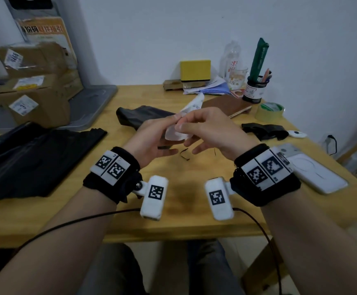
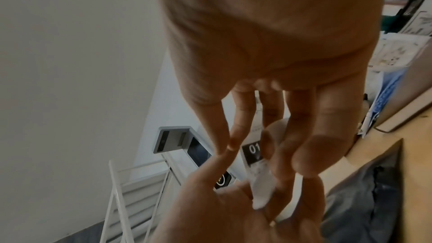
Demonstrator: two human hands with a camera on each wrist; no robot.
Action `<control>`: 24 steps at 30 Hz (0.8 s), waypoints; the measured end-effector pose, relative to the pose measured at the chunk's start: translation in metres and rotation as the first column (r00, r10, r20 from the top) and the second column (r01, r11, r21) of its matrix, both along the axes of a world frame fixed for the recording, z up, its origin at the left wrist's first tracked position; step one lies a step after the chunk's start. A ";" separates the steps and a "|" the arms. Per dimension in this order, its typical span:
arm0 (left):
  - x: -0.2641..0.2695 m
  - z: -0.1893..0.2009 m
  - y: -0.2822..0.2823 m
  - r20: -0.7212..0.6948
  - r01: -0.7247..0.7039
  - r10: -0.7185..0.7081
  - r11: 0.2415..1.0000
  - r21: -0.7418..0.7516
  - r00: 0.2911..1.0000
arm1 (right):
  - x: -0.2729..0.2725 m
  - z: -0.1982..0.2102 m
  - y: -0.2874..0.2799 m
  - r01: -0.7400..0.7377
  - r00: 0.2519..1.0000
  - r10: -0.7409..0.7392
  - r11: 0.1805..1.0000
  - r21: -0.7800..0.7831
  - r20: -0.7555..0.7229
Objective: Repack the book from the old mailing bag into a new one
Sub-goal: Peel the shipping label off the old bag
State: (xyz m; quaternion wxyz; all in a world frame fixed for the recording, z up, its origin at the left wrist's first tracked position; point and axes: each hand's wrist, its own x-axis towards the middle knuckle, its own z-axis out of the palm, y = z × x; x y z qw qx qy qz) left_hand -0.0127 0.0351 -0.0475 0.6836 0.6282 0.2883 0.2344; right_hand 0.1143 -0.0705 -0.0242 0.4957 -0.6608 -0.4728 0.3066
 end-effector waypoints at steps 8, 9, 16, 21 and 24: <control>-0.033 -0.025 -0.029 -0.068 -0.166 0.166 0.986 0.002 0.984 | -0.002 -0.028 -0.031 0.220 0.975 -0.217 0.970 -0.106 0.035; -0.037 -0.027 -0.032 -0.075 -0.174 0.174 0.985 0.010 0.982 | -0.004 -0.032 -0.035 0.203 0.979 -0.198 0.969 -0.143 0.043; -0.065 -0.042 -0.052 -0.289 -0.162 0.226 0.960 0.229 0.930 | -0.019 -0.051 -0.063 0.091 0.994 -0.066 0.947 -0.309 0.091; -0.079 -0.056 -0.059 -0.344 -0.114 0.263 0.911 0.397 0.902 | -0.030 -0.061 -0.072 0.064 0.989 -0.007 0.923 -0.379 0.150; -0.083 -0.059 -0.060 -0.328 -0.126 0.272 0.906 0.404 0.905 | -0.034 -0.063 -0.072 0.085 0.977 0.004 0.908 -0.410 0.212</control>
